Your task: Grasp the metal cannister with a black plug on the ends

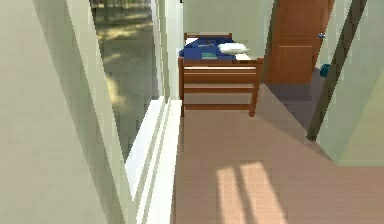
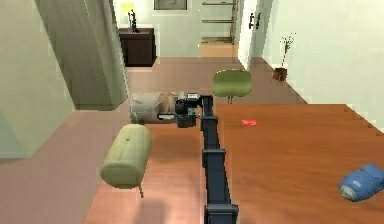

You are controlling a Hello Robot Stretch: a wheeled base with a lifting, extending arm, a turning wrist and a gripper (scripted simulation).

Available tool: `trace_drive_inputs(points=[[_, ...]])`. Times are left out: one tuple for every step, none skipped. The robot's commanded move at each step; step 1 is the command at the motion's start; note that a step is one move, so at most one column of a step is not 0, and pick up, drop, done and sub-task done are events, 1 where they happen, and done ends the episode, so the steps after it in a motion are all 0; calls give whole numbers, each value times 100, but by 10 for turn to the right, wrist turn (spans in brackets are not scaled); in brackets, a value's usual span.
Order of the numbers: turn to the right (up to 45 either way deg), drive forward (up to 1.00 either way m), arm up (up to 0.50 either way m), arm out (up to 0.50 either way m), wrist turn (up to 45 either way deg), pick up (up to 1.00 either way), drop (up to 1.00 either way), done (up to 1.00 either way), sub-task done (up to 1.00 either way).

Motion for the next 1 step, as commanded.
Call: trace_drive_inputs(points=[[0,0,0,0,0,0,0,100,0]])
